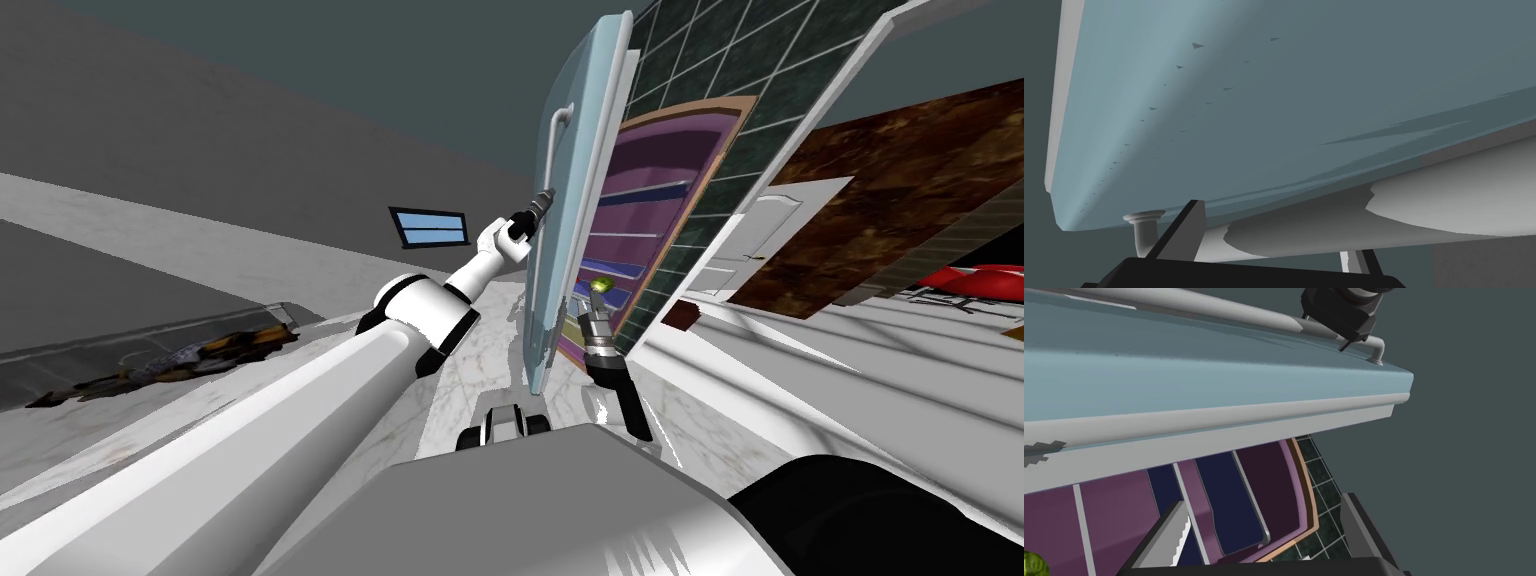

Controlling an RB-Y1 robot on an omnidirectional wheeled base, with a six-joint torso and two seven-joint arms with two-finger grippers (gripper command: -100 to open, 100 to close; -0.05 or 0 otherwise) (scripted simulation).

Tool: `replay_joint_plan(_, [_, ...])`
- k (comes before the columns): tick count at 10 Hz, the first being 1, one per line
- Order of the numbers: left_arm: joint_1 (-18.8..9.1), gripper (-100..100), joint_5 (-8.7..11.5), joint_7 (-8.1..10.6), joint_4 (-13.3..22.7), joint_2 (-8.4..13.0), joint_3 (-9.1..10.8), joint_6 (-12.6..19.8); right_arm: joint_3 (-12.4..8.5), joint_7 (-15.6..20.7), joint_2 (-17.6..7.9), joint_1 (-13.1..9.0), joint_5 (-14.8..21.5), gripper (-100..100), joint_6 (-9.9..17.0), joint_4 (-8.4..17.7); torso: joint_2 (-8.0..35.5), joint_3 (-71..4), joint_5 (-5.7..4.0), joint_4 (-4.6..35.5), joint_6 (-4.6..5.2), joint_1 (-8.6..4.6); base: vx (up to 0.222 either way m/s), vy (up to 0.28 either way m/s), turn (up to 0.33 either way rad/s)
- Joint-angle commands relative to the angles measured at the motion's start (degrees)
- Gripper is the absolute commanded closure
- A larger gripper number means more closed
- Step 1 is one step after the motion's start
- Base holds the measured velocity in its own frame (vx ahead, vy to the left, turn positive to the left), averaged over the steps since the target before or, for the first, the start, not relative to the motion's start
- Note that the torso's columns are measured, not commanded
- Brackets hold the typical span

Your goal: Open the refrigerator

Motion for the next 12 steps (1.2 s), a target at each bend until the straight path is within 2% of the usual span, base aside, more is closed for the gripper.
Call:
replay_joint_plan(1, [-0.4, 100, 0.4, 0.79, -0.7, -0.3, 0.32, 0.2, 0.0, 0.0, 0.0, 0.0, 0.0, 0, 0.0, 0.0, 0.2, 0.1, 0.04, 0.0, -0.09, -0.18, 0.060, 0.145, 0.006])
replay_joint_plan(2, [-0.8, 100, 0.8, 1.58, -0.7, -0.8, -0.38, 0.0, 0.0, 0.0, 0.0, 0.0, 0.0, 0, 0.0, 0.0, 0.4, 0.2, -0.09, 0.0, -0.11, -0.52, 0.059, 0.210, -0.067])
replay_joint_plan(3, [-0.9, 100, 0.4, 0.63, -0.1, -0.6, -0.37, -0.3, 0.0, 0.0, 0.0, 0.0, 0.0, 0, 0.0, 0.0, 0.5, 0.4, -0.17, 0.0, 0.03, -0.30, 0.033, 0.127, -0.037])
replay_joint_plan(4, [-1.2, 100, 0.8, 1.70, -0.3, -0.6, -1.50, -0.8, 0.0, 0.0, 0.0, 0.0, 0.0, 0, 0.0, 0.0, 0.6, 0.5, -0.18, 0.0, -0.10, -0.41, 0.096, 0.120, -0.127])
replay_joint_plan(7, [-1.4, 100, 1.2, 2.76, -0.3, -0.6, -2.46, -1.2, 0.0, 0.0, 0.0, 0.0, 0.0, 0, 0.0, 0.0, 0.1, 0.1, -0.04, 0.0, -0.14, 0.08, 0.139, 0.231, -0.119])
replay_joint_plan(8, [-1.6, 100, 1.7, 3.82, -0.4, -0.6, -3.43, -1.7, 0.0, 0.0, 0.0, 0.0, 0.0, 0, 0.0, 0.0, 0.1, 0.1, 0.00, 0.0, -0.24, 0.00, 0.171, 0.243, -0.123])
replay_joint_plan(9, [-1.6, 100, 1.7, 3.82, -0.4, -0.6, -3.43, -1.7, 0.0, 0.0, 0.0, 0.0, 0.0, 0, 0.0, 0.0, 0.0, 0.0, -0.06, 0.0, -0.16, -0.08, 0.146, 0.217, -0.089])
replay_joint_plan(11, [-2.0, 100, 2.6, 5.94, -0.4, -0.6, -5.37, -2.6, 0.0, 0.0, 0.0, 0.0, 0.0, 0, 0.0, 0.0, 0.1, 0.0, -0.17, 0.1, -0.03, -0.38, 0.157, 0.256, -0.168])
replay_joint_plan(12, [-2.0, 100, 2.6, 5.94, -0.4, -0.6, -5.37, -2.6, 0.0, 0.0, 0.0, 0.0, 0.0, 0, 0.0, 0.0, 0.0, 0.0, -0.16, 0.1, 0.03, -0.44, 0.163, 0.254, -0.091])
